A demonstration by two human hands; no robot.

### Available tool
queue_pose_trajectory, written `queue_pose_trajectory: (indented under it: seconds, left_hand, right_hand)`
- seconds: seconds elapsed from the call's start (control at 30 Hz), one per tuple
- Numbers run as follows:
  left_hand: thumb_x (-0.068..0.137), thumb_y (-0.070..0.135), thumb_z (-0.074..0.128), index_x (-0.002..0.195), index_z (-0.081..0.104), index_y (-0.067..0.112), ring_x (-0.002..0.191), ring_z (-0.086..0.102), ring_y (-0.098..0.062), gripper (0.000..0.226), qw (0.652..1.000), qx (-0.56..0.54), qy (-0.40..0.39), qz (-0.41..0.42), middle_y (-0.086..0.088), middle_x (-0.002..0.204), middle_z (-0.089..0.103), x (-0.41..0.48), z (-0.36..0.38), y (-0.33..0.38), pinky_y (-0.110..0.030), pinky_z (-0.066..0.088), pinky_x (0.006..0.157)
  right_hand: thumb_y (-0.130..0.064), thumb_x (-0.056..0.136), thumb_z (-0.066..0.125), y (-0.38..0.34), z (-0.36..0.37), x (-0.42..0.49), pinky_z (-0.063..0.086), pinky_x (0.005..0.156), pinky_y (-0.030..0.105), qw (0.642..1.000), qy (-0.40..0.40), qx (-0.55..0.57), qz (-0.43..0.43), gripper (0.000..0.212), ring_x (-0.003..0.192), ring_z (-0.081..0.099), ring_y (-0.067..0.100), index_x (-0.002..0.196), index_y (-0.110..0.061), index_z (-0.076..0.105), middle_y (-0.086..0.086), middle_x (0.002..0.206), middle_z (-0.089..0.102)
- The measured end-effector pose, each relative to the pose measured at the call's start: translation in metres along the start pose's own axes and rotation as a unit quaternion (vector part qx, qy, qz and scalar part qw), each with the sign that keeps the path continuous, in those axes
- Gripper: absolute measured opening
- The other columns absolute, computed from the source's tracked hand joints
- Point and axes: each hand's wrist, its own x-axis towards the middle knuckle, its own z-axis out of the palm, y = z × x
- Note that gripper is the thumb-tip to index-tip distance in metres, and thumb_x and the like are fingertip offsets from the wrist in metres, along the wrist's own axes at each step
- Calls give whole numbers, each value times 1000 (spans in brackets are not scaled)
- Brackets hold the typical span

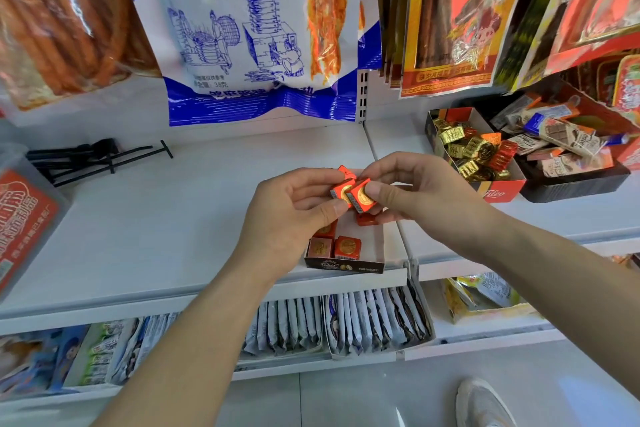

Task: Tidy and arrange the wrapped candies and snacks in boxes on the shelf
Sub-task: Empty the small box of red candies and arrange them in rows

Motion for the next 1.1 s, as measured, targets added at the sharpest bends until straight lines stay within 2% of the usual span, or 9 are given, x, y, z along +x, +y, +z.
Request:
queue_pose_trajectory:
  seconds: [0.2,0.37,0.47,0.6,0.73,0.8,0.87,0.97,1.1]
  left_hand:
    - [79,3,78,98,72,33,89,71,-1,36,1000,14,19,-4,14,94,76,0,1,0,-18,56,76]
    - [76,9,82,99,74,31,87,71,-2,33,999,28,21,0,13,93,76,-2,5,3,-19,57,74]
    - [74,9,83,96,73,29,81,71,-1,31,999,28,29,3,12,90,75,-3,8,4,-14,55,68]
    - [74,10,83,95,72,29,81,73,-8,30,999,26,30,3,11,92,73,-3,11,3,-19,58,70]
    - [74,10,83,98,72,29,86,73,-11,32,999,30,24,4,9,93,73,-2,11,-1,-29,59,79]
    - [76,10,83,98,73,30,89,71,-8,31,999,44,21,4,10,93,74,-1,9,-2,-29,59,80]
    - [78,9,81,97,73,29,87,70,-3,29,998,63,8,1,12,91,75,-1,4,-3,-25,58,80]
    - [83,16,77,95,73,36,76,60,7,23,982,189,-8,23,21,87,72,-1,-6,-10,-17,51,74]
    - [88,22,71,95,75,39,72,53,14,18,958,280,-61,22,36,69,58,-2,-7,-19,-6,34,62]
  right_hand:
    - [-15,93,63,-1,-1,0,57,85,50,1000,-8,18,9,16,81,66,26,107,-10,69,14,96,74]
    - [-20,91,63,0,-1,1,57,74,35,999,-17,42,21,16,81,63,21,105,-14,70,5,87,72]
    - [-20,91,64,2,-1,1,56,70,27,998,-31,48,30,16,84,62,22,105,-14,70,10,93,69]
    - [-19,94,61,2,0,1,58,90,46,996,-43,59,46,24,97,70,35,115,-11,67,14,105,74]
    - [-21,95,59,1,0,1,58,92,42,995,-65,53,55,29,98,72,33,122,-12,66,12,102,76]
    - [-20,95,61,0,0,1,59,89,40,997,-60,31,45,27,95,73,31,120,-11,67,11,99,77]
    - [-19,93,64,-1,-3,2,60,75,31,998,-49,3,40,24,83,73,25,115,-11,70,10,93,77]
    - [-18,90,70,2,-5,2,44,55,19,995,-51,-74,37,16,59,59,7,104,-11,74,7,79,73]
    - [-22,87,74,6,-2,2,48,61,13,981,-95,-166,42,15,69,64,1,101,-17,76,-3,81,75]
